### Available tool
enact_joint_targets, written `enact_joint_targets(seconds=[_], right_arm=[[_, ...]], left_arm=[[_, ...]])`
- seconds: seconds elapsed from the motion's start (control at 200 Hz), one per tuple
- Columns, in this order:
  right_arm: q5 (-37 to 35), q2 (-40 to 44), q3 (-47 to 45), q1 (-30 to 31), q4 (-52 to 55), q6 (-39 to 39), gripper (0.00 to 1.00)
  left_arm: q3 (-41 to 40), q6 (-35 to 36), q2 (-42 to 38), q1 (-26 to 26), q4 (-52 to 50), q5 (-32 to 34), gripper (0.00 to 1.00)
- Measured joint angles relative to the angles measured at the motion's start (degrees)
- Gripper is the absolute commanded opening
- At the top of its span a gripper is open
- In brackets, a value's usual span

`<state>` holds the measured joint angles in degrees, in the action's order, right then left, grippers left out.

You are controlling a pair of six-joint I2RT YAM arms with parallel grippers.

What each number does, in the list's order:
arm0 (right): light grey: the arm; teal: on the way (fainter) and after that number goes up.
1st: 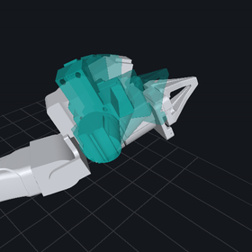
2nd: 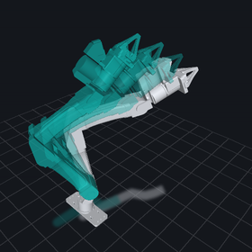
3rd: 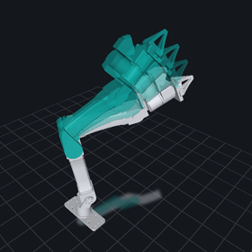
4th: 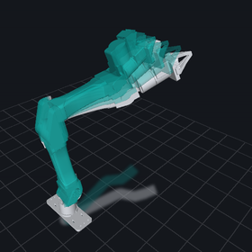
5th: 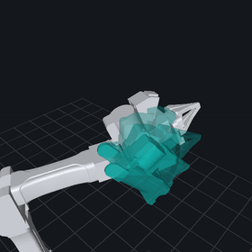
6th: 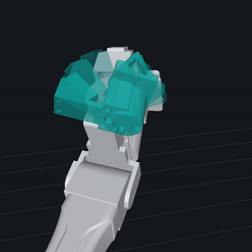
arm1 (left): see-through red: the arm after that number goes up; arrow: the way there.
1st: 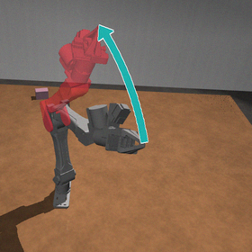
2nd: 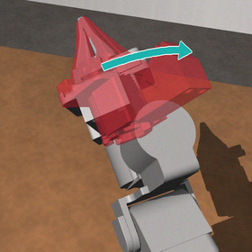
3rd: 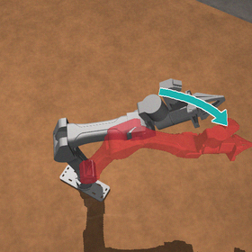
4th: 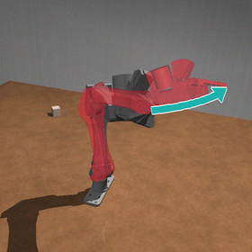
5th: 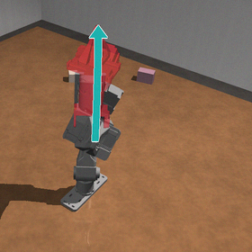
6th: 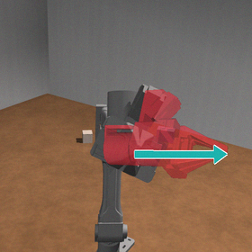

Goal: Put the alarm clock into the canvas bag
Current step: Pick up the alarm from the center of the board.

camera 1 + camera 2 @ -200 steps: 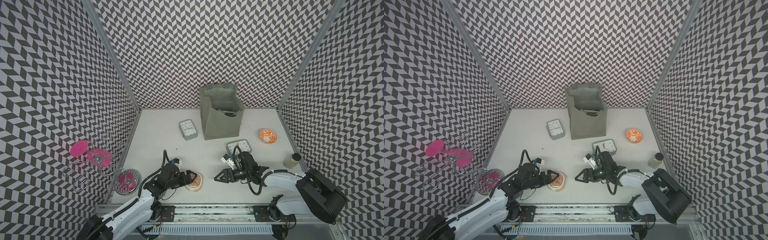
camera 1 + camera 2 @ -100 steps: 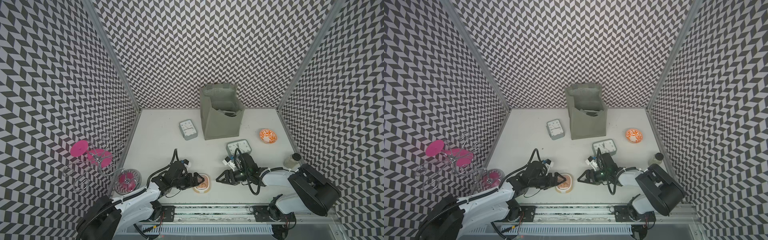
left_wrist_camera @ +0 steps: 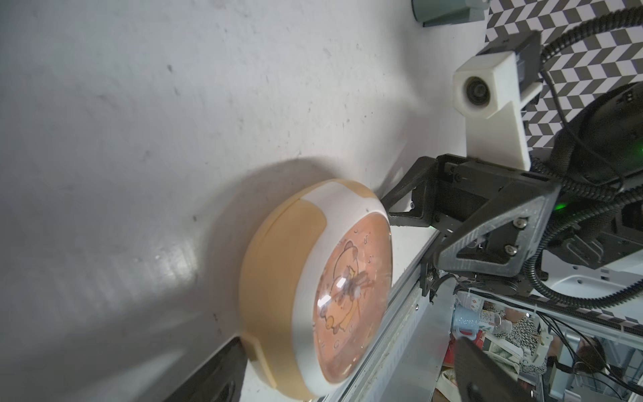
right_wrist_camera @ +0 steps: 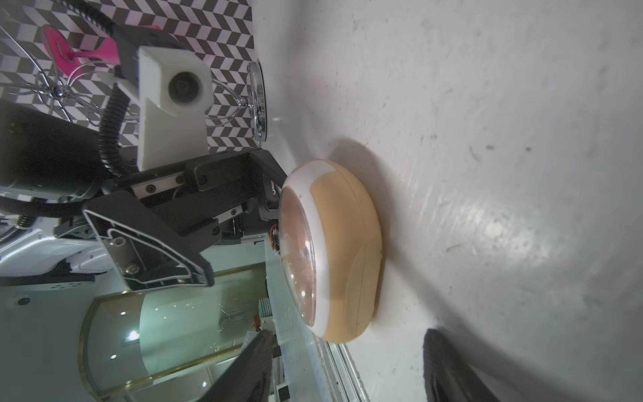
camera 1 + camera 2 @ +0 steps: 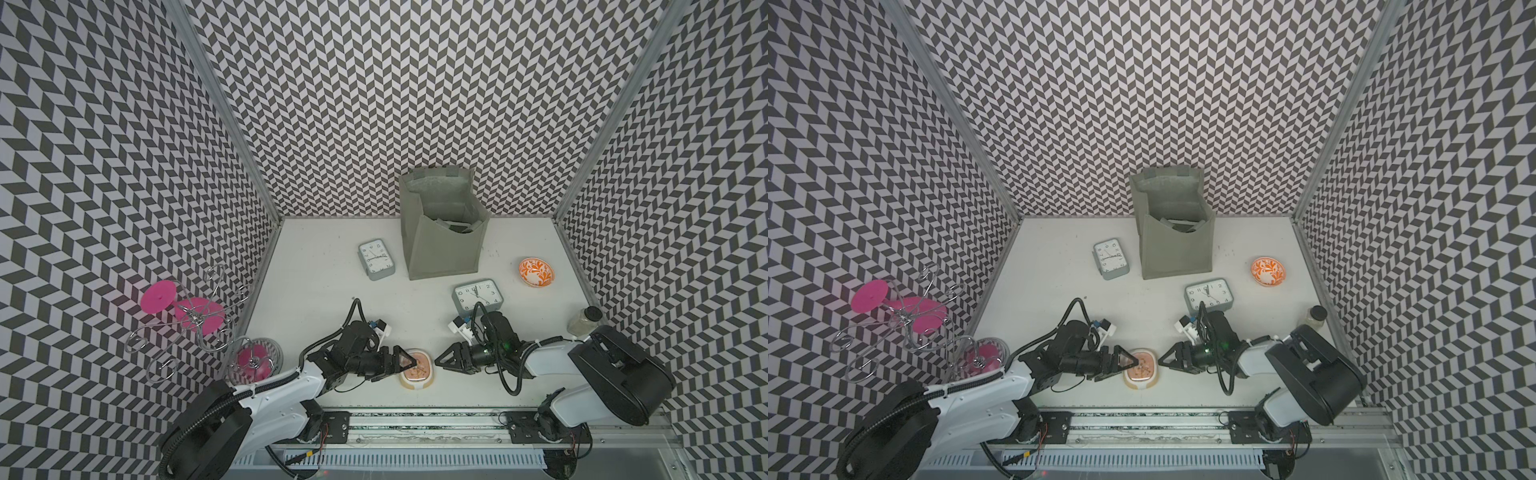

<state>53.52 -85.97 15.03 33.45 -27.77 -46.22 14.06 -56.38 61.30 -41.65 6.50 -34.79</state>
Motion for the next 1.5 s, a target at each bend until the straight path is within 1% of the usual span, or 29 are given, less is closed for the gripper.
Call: enact_joint_targets(seconds=[0.115,0.305,0.456,0.781,0.826,0.891,1.071,1.182,1.362,1.497], right_arm=[[0.94,-2.6,-0.33,0.0,-3.56,-1.25,0.56],[2.1,-5.11,-0.9,0.17,-7.72,-2.8,0.52],[2.23,-5.95,-0.9,0.7,-8.83,-3.58,0.45],[2.97,-9.18,-0.85,1.77,-13.66,-5.97,0.37],[3.1,-9.53,-0.83,1.79,-14.47,-6.12,0.33],[3.34,-10.05,-0.72,1.86,-15.61,-6.75,0.32],[3.63,-12.52,-0.61,2.64,-20.11,-9.07,0.31],[3.89,-13.77,-0.61,2.97,-22.49,-10.64,0.3],[3.72,-13.84,-0.61,3.15,-22.86,-11.43,0.3],[3.56,-13.88,-0.39,3.15,-22.86,-11.78,0.3]], left_arm=[[-0.02,-0.13,2.05,-0.22,1.4,-0.79,0.92],[0.24,0.76,5.27,-1.14,1.77,-1.62,0.92],[1.77,1.66,7.96,-1.88,2.27,-2.69,0.92],[3.21,2.38,13.4,-2.08,6.23,-5.79,0.91],[3.34,2.4,13.92,-2.08,6.6,-6.16,0.9],[3.5,2.47,14.78,-2.1,7.56,-6.64,0.9],[3.52,2.19,16.15,-2.1,9.77,-7.15,0.85],[3.52,2.08,16.52,-2.08,10.23,-6.88,0.78],[3.52,2.03,18.12,-1.88,11.04,-6.95,0.67],[3.5,1.84,19.5,-1.81,12.72,-7.39,0.66]])
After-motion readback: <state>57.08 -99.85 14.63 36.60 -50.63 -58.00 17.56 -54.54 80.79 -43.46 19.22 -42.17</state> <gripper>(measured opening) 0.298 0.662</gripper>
